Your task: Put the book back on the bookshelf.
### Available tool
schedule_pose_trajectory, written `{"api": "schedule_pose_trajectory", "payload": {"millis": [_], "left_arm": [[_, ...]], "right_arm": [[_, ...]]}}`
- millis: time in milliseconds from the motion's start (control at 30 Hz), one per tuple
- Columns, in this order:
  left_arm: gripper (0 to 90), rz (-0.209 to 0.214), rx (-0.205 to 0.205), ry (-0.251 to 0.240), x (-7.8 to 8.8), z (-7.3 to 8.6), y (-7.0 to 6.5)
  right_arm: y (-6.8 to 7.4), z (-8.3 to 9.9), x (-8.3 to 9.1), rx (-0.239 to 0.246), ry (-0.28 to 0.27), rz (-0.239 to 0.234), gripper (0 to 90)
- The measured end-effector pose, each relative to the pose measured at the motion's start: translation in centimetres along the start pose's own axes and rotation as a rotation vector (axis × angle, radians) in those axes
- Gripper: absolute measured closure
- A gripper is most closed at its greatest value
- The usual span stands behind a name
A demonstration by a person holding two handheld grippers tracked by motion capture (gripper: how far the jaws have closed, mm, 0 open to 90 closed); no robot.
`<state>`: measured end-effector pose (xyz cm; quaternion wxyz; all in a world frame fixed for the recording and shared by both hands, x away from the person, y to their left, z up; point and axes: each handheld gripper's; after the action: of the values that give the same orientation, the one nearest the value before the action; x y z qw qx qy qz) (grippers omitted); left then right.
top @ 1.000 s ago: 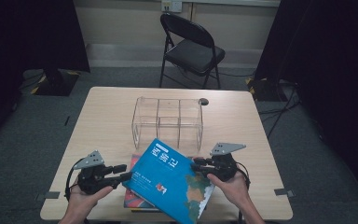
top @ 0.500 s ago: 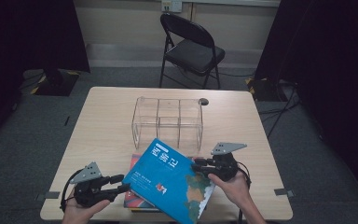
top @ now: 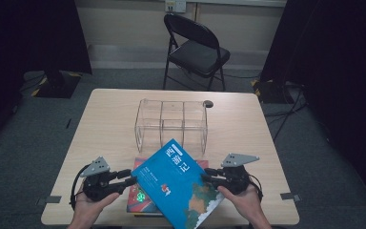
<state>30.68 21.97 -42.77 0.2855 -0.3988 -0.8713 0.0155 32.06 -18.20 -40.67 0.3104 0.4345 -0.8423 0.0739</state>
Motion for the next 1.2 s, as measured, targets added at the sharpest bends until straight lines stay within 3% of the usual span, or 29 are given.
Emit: {"api": "schedule_pose_trajectory", "payload": {"millis": [67,100,233,333,400,533,567,733,833,900,1033,1133,1167,1200], "left_arm": [[59.9,-0.008,0.019,-0.002,-0.7,-0.5,0.3],[60.5,-0.015,0.001,-0.005,-1.1,-0.8,0.4],[59.4,-0.022,-0.007,-0.01,-2.5,-1.7,1.1],[54.6,-0.051,-0.008,-0.013,-2.7,-1.8,0.9],[49.2,0.009,0.034,-0.016,-2.4,-1.4,0.8],[47.9,0.025,0.015,-0.021,-2.0,-1.1,0.0],[46.9,0.031,0.046,-0.029,-2.0,-1.1,-0.3],[45.4,0.076,0.06,-0.018,-2.6,-1.0,-0.5],[44.6,0.073,0.038,-0.017,-3.0,-0.9,-0.9],[47.2,0.082,0.049,-0.011,-3.0,-1.0,-0.6],[48.8,0.082,0.053,-0.012,-3.6,-1.4,-0.4],[46.7,0.086,0.035,0.004,-4.3,-2.0,-0.4],[44.1,0.074,-0.001,0.023,-4.9,-2.5,-0.8],[41.1,0.074,-0.001,0.023,-4.9,-2.5,-0.8]], "right_arm": [[0.3,0.4,0.6,0.005,0.004,0.002,70.5],[0.4,0.6,0.8,0.001,0.006,-0.003,70.5],[0.9,1.2,1.7,0.004,0.014,-0.012,70.5],[0.9,1.3,2.0,-0.007,0.02,-0.022,70.1],[1.1,1.0,2.0,0.0,0.029,-0.003,62.1],[0.6,0.2,1.4,0.012,0.01,-0.002,61.6],[-0.1,-0.5,0.5,0.01,0.005,0.005,58.4],[-1.3,-1.6,-1.2,-0.011,-0.032,-0.002,58.0],[-1.3,-1.3,-2.0,-0.037,-0.038,-0.006,61.7],[-1.2,-1.0,-1.8,-0.061,-0.033,-0.011,62.2],[-0.1,-0.6,-1.1,-0.049,-0.017,0.025,62.0],[0.4,-0.2,-0.6,-0.053,-0.016,0.034,61.9],[1.0,0.2,-0.1,-0.054,-0.018,0.037,61.8],[1.0,0.2,-0.1,-0.054,-0.018,0.037,61.8]]}}
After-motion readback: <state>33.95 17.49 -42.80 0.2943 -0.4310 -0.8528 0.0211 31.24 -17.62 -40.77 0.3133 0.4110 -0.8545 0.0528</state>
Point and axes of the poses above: each handheld gripper's, and its own axes: x roughly backward along the jaws, z roughly out of its underside, y roughly to its left
